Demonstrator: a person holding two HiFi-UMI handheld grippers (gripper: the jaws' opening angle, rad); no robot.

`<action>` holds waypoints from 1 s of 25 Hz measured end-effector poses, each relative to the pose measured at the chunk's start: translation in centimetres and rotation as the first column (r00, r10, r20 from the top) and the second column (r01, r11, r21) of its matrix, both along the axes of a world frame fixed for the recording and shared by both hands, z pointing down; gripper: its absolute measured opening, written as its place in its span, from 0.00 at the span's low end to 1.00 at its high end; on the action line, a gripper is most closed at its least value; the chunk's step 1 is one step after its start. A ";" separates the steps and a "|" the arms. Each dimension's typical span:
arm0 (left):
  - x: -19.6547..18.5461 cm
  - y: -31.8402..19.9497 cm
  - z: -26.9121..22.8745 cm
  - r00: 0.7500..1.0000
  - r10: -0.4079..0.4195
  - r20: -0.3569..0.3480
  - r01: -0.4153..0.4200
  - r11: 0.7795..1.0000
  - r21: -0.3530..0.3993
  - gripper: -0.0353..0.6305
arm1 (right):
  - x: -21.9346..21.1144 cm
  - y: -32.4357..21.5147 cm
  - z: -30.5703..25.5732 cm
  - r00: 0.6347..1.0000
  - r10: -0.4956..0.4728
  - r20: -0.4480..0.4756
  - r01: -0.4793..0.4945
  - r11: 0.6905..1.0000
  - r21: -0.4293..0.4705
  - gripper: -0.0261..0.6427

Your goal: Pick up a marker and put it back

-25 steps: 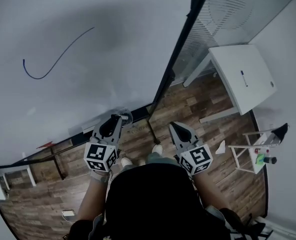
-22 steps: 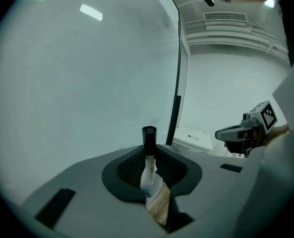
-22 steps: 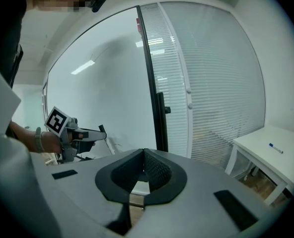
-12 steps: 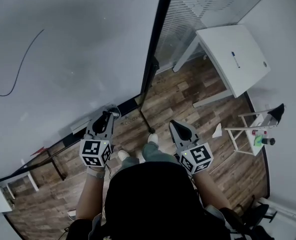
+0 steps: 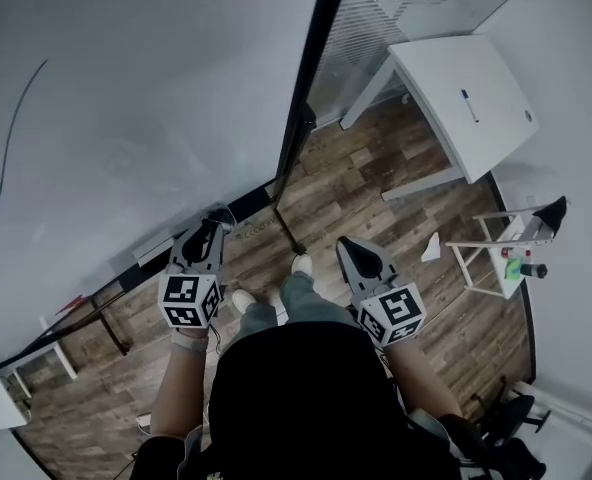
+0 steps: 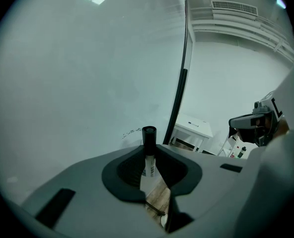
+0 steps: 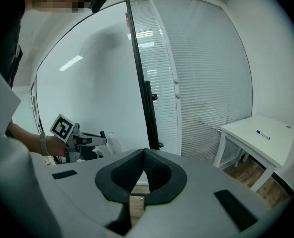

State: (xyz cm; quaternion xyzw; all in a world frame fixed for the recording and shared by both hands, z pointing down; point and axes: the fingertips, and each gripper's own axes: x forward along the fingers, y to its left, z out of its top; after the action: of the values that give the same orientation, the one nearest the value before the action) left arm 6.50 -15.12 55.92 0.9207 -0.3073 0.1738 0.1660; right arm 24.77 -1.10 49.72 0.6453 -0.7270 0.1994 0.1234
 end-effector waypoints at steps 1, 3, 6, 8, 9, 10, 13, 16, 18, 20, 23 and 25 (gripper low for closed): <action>0.0 0.0 0.1 1.000 0.000 -0.002 0.000 1.000 0.000 0.17 | 0.0 0.0 0.1 1.000 0.001 0.000 -0.001 1.000 -0.003 0.08; 0.0 -0.1 0.1 1.000 0.000 -0.004 0.000 1.000 0.006 0.17 | -0.1 -0.2 0.2 1.000 0.002 0.000 -0.002 1.000 -0.007 0.08; 0.0 -0.2 0.1 1.000 -0.005 -0.003 0.005 1.000 0.014 0.17 | -0.2 -0.4 0.2 1.000 0.002 -0.001 -0.002 1.000 -0.007 0.08; -0.1 -0.2 0.1 1.000 -0.008 -0.002 0.008 1.000 0.016 0.17 | -0.4 -0.6 0.1 1.000 -0.002 -0.001 0.002 1.000 -0.006 0.08; -0.1 -0.1 0.1 1.000 -0.010 -0.003 0.010 1.000 0.015 0.17 | -0.5 -0.6 0.1 1.000 -0.005 -0.001 0.005 1.000 -0.005 0.08; -0.3 -0.1 0.0 1.000 -0.013 -0.004 0.013 1.000 0.014 0.17 | -0.7 -0.7 0.1 1.000 -0.008 -0.001 0.008 1.000 -0.004 0.08; -0.7 -0.2 -0.1 1.000 -0.024 -0.004 0.024 1.000 0.010 0.19 | -1.2 -1.1 -0.1 1.000 -0.022 -0.001 0.022 1.000 0.000 0.08; -1.3 -0.3 -0.3 0.999 -0.040 0.006 0.040 0.999 0.013 0.21 | -1.7 -1.5 -0.4 0.999 -0.041 -0.001 0.041 0.999 0.005 0.08; -1.9 -0.3 -0.5 0.998 -0.058 0.008 0.058 0.998 0.017 0.23 | -2.1 -1.8 -0.5 0.998 -0.057 0.000 0.057 0.998 0.009 0.08; -2.6 -0.3 -0.8 0.997 -0.078 0.006 0.078 0.997 0.022 0.24 | -2.5 -2.1 -0.6 0.997 -0.074 0.002 0.074 0.997 0.015 0.08; -3.7 -0.1 -1.4 0.994 -0.109 0.005 0.109 0.993 0.034 0.24 | -3.4 -2.6 -0.9 0.994 -0.107 0.003 0.107 0.994 0.026 0.08; -4.5 0.0 -1.9 0.991 -0.132 0.006 0.132 0.990 0.041 0.25 | -4.0 -3.2 -1.3 0.991 -0.135 0.001 0.134 0.990 0.032 0.08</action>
State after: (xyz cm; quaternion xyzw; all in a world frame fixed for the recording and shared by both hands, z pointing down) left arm 2.00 -15.17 54.01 0.9008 -0.3717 0.1601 0.1574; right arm 20.78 -4.32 48.41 0.5964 -0.7722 0.1801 0.1249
